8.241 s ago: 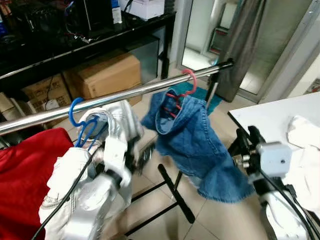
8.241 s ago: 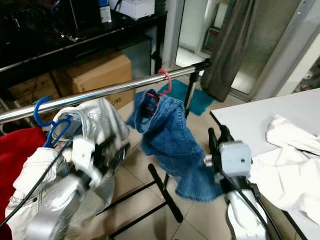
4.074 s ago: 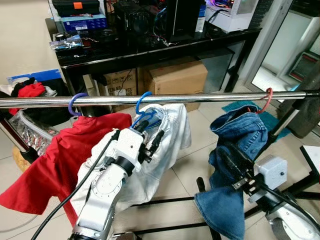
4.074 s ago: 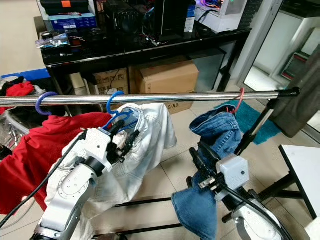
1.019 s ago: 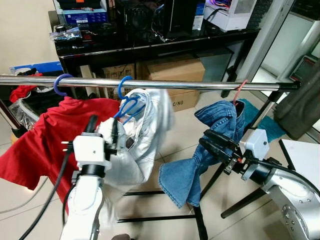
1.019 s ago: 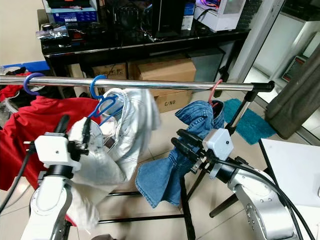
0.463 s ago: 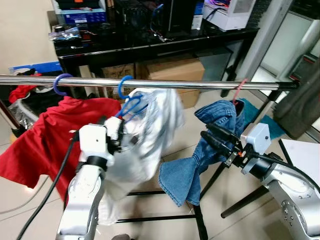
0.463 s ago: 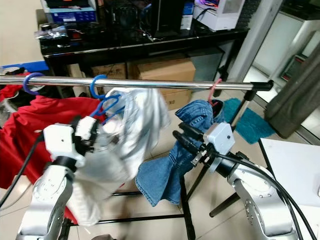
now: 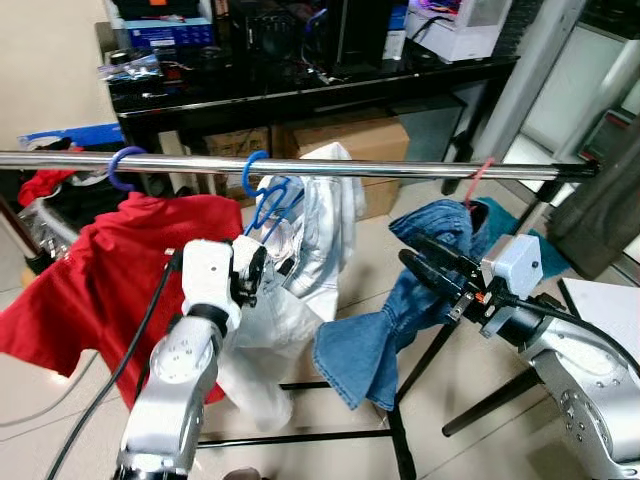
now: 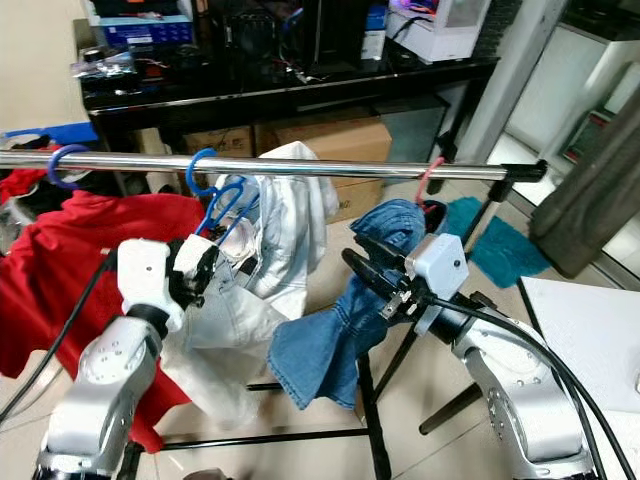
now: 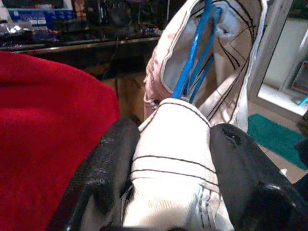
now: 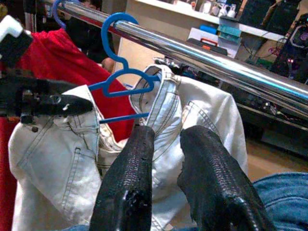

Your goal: Hang hanger

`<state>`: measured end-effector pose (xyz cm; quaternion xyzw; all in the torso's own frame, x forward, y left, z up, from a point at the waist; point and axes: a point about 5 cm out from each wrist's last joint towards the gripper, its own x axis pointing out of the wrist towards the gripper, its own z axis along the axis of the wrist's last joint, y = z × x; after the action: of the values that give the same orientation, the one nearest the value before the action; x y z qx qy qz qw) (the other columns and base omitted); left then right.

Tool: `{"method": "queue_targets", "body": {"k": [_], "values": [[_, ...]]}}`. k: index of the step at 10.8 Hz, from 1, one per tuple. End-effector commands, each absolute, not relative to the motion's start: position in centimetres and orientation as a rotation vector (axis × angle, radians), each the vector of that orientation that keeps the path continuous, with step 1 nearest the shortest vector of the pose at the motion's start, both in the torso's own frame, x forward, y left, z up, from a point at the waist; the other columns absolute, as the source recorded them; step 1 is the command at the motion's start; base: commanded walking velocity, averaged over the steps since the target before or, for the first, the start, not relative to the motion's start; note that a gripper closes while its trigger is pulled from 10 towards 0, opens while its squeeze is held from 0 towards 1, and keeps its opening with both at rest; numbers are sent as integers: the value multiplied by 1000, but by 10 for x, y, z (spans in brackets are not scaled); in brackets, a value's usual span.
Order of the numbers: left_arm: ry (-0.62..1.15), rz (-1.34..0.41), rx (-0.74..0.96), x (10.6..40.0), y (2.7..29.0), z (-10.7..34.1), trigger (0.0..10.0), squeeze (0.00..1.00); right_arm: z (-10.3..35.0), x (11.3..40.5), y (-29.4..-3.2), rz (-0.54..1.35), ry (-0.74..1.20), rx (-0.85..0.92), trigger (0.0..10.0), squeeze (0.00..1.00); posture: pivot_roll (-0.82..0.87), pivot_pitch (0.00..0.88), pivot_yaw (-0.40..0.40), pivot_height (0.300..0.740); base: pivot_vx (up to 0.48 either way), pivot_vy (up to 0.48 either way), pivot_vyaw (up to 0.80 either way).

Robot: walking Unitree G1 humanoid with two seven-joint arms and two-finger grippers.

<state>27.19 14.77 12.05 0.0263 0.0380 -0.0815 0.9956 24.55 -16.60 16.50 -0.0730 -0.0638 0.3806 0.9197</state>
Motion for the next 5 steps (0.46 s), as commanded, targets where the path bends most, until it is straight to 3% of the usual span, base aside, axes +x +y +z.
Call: {"method": "queue_targets", "body": {"k": [1, 4, 5], "values": [[102, -185, 39, 273, 142, 122, 10000, 0, 169, 246, -164, 781, -147, -170, 10000, 0, 88, 7, -35, 723, 0, 0, 0], [124, -209, 26, 275, 135, 126, 10000, 0, 170, 248, -164, 774, -153, -175, 10000, 0, 85, 2, -34, 723, 0, 0, 0], [147, -213, 23, 277, 133, 126, 4784, 0, 170, 248, -165, 769, -155, -179, 10000, 0, 85, 2, -34, 723, 0, 0, 0]]}}
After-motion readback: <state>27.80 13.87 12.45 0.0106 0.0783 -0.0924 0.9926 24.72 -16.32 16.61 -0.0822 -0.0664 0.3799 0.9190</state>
